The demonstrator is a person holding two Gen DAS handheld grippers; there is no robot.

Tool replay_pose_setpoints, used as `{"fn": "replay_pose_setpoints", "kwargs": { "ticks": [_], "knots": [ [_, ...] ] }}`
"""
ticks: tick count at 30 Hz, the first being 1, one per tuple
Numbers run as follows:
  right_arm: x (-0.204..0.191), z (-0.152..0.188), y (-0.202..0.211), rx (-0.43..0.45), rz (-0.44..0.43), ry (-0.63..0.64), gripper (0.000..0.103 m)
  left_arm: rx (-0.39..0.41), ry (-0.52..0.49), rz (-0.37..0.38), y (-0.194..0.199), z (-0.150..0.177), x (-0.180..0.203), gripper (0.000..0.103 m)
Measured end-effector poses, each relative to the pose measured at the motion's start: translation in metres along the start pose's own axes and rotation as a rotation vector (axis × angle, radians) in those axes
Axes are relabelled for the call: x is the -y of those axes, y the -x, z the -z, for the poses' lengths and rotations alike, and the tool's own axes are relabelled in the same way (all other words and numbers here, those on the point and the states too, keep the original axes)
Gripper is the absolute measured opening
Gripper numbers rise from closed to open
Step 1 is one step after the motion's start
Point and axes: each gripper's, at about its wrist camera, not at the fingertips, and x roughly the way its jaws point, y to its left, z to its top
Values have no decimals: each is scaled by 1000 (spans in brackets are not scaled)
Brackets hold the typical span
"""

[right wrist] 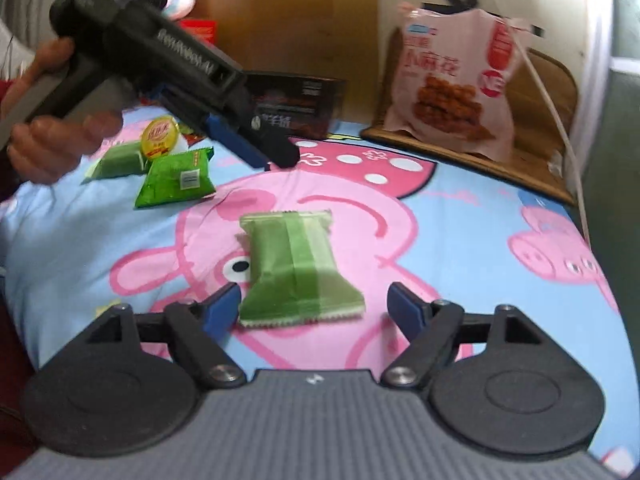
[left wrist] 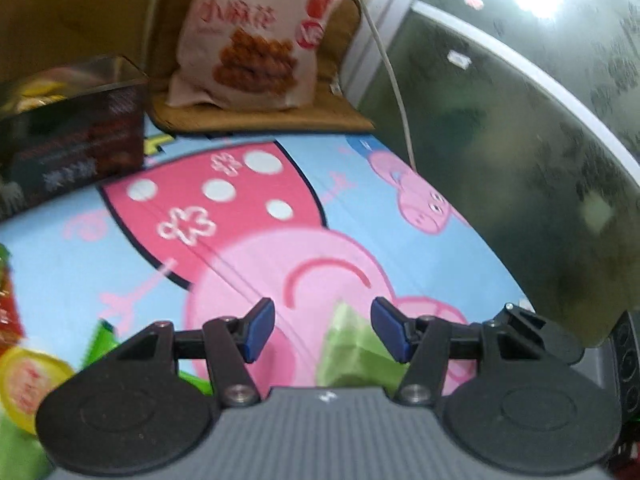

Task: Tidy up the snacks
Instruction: 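Grasp the light green pastry packet with the left tool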

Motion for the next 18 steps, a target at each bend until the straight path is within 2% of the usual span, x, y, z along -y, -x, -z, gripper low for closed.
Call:
{"fn": "replay_pose_setpoints", "kwargs": {
  "ticks": [4, 6, 8, 9, 11, 13, 15, 16, 18],
  "knots": [
    [-7, 7, 7, 18, 7, -55, 79, -63, -3, 26, -21, 6, 5, 55],
    [-14, 11, 5, 25, 7, -66, 74, -52, -28, 26, -25, 11, 11, 54],
    [-19, 11, 2, 52, 21, -60, 60, -67, -54, 51, -27, 15, 18, 47],
    [-20, 9, 0, 60, 23, -77, 51, -65, -52, 49, -26, 16, 19, 45],
    [-21, 4, -4, 68, 47, -86, 48, -53, -65, 28, -22, 17, 19, 41],
    [-24, 2, -7, 73, 64, -66, 38, -39, -34, 19, -16, 16, 11, 36],
    [-25, -3, -10, 77, 65, -76, 35, -16, -11, 13, -8, 14, 6, 32],
    [-24, -6, -12, 83, 63, -83, 28, 1, -9, 7, -3, 11, 5, 32],
    [-25, -13, -16, 98, 73, -91, 26, 37, -17, -9, 7, 7, 3, 32]
  ]
}}
